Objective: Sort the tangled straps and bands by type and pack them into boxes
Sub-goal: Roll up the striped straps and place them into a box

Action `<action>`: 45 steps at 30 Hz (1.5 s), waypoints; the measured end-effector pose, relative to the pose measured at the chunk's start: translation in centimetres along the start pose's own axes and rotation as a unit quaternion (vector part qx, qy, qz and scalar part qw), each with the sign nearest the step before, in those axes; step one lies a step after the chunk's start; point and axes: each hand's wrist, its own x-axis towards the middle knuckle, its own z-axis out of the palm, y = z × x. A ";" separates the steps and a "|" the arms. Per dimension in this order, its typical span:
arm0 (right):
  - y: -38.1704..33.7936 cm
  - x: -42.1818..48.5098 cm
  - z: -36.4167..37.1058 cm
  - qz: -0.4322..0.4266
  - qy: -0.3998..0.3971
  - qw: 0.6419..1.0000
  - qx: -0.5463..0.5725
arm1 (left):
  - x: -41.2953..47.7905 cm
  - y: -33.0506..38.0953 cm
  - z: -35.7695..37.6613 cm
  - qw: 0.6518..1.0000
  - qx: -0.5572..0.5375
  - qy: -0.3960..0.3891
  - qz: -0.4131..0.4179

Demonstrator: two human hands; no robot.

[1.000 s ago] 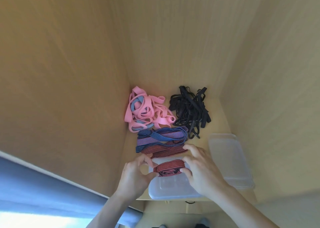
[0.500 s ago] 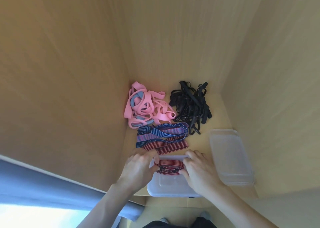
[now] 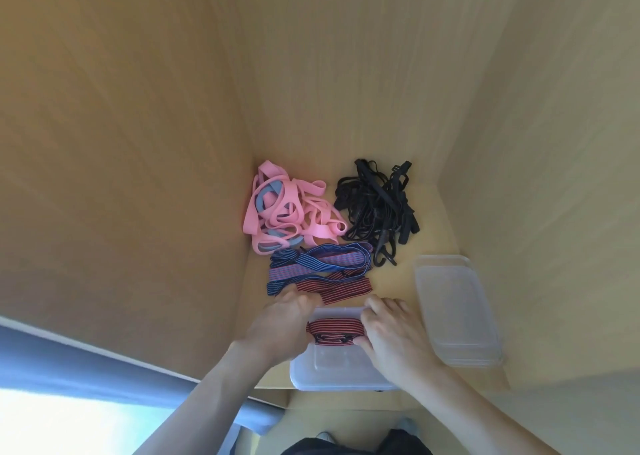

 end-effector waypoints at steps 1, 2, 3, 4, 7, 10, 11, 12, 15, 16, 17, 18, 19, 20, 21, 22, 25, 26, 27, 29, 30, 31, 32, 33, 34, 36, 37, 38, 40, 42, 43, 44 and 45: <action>0.1 0.1 -0.2 -0.001 0.002 1.000 0.003 | 0.2 0.0 -0.1 1.000 0.021 -0.006 0.000; 0.1 0.2 -0.3 -0.003 0.004 1.000 0.005 | 0.4 0.1 -0.3 0.999 0.038 -0.011 0.002; 0.1 0.3 -0.4 -0.004 0.006 1.000 0.004 | 0.5 0.1 -0.4 0.999 0.051 -0.017 0.006; 0.0 0.4 -0.4 -0.005 0.009 1.000 0.004 | 0.6 0.2 -0.6 0.998 0.059 -0.021 0.010; 0.0 0.3 -0.3 -0.009 0.021 1.000 0.006 | 0.6 0.2 -0.8 0.998 0.061 -0.019 0.027; 0.1 0.3 -0.5 -0.009 0.026 0.999 0.017 | 0.2 -0.1 -0.6 0.998 0.038 -0.003 0.043; 0.1 0.3 -0.6 -0.010 0.025 0.999 0.021 | 0.0 -0.3 -0.6 0.999 0.024 0.001 0.045; 0.2 0.3 -0.7 -0.011 0.024 0.999 0.023 | -0.1 -0.3 -0.5 0.999 0.010 0.005 0.047; 0.1 0.2 -0.8 -0.005 0.004 0.999 0.031 | -0.1 -0.3 -0.7 0.998 -0.019 0.014 0.053; 0.1 0.2 -0.8 -0.004 -0.004 0.999 0.034 | -0.1 -0.3 -0.8 0.998 -0.028 0.017 0.053; 0.1 0.2 -0.8 -0.003 -0.009 0.999 0.039 | -0.1 -0.4 -1.1 0.998 -0.041 0.018 0.050; 0.2 0.3 -0.8 -0.003 -0.011 0.999 0.045 | -0.1 -0.6 -1.4 0.997 -0.061 0.022 0.044; 0.3 0.2 -0.7 0.001 -0.013 0.999 0.053 | -0.1 -0.9 -1.7 0.995 -0.089 0.029 0.033; 0.4 0.2 -0.8 0.004 -0.017 0.998 0.062 | 0.0 -1.1 -2.0 0.992 -0.121 0.045 0.019; 0.6 0.1 -0.9 0.009 -0.017 0.997 0.071 | 0.1 -1.3 -2.2 0.985 -0.157 0.070 0.002; 0.7 0.0 -1.1 0.015 -0.015 0.997 0.077 | 0.3 -1.5 -2.3 0.976 -0.192 0.100 -0.018; 1.2 -0.4 -2.0 0.036 0.014 0.993 0.110 | 1.4 -2.0 -2.7 0.956 -0.230 0.162 -0.087; 1.4 -0.5 -2.3 0.046 0.024 0.991 0.124 | 1.9 -2.1 -2.7 0.957 -0.217 0.162 -0.105; 1.6 -0.6 -2.5 0.055 0.029 0.989 0.136 | 2.4 -2.2 -2.7 0.961 -0.199 0.149 -0.122; 1.9 -0.6 -3.0 0.071 0.035 0.984 0.158 | 3.2 -2.2 -2.6 0.971 -0.158 0.102 -0.149; 2.1 -0.7 -3.1 0.077 0.041 0.982 0.169 | 3.5 -2.1 -2.5 0.974 -0.142 0.076 -0.161; 2.1 -0.8 -3.3 0.084 0.048 0.979 0.181 | 3.8 -2.2 -2.4 0.975 -0.134 0.054 -0.170; 2.2 -0.9 -3.4 0.092 0.054 0.975 0.193 | 3.9 -2.2 -2.3 0.975 -0.133 0.035 -0.175; 2.2 -1.0 -3.5 0.099 0.059 0.972 0.205 | 4.0 -2.3 -2.2 0.975 -0.133 0.021 -0.176; 2.2 -1.2 -3.6 0.104 0.060 0.970 0.213 | 3.9 -2.5 -2.1 0.976 -0.132 0.011 -0.173; 2.3 -1.4 -3.6 0.114 0.062 0.967 0.221 | 3.7 -3.1 -1.7 0.978 -0.129 0.004 -0.167; 2.4 -1.5 -3.6 0.119 0.064 0.965 0.226 | 3.7 -3.4 -1.4 0.978 -0.122 0.006 -0.168; 2.5 -1.6 -3.6 0.125 0.064 0.963 0.231 | 3.6 -3.7 -1.3 0.978 -0.114 0.014 -0.172; 2.6 -1.7 -3.7 0.136 0.060 0.960 0.238 | 3.7 -4.2 -1.1 0.977 -0.121 0.041 -0.172; 2.7 -1.7 -3.8 0.143 0.064 0.956 0.248 | 3.9 -4.5 -1.4 0.971 -0.161 0.072 -0.163; 2.8 -1.6 -3.9 0.145 0.070 0.953 0.255 | 3.9 -4.4 -1.8 0.966 -0.184 0.084 -0.159; 2.9 -1.5 -4.0 0.147 0.076 0.951 0.260 | 4.0 -4.1 -2.4 0.962 -0.204 0.096 -0.153; 3.0 -1.4 -4.2 0.148 0.081 0.950 0.263 | 4.0 -3.9 -3.0 0.959 -0.220 0.108 -0.145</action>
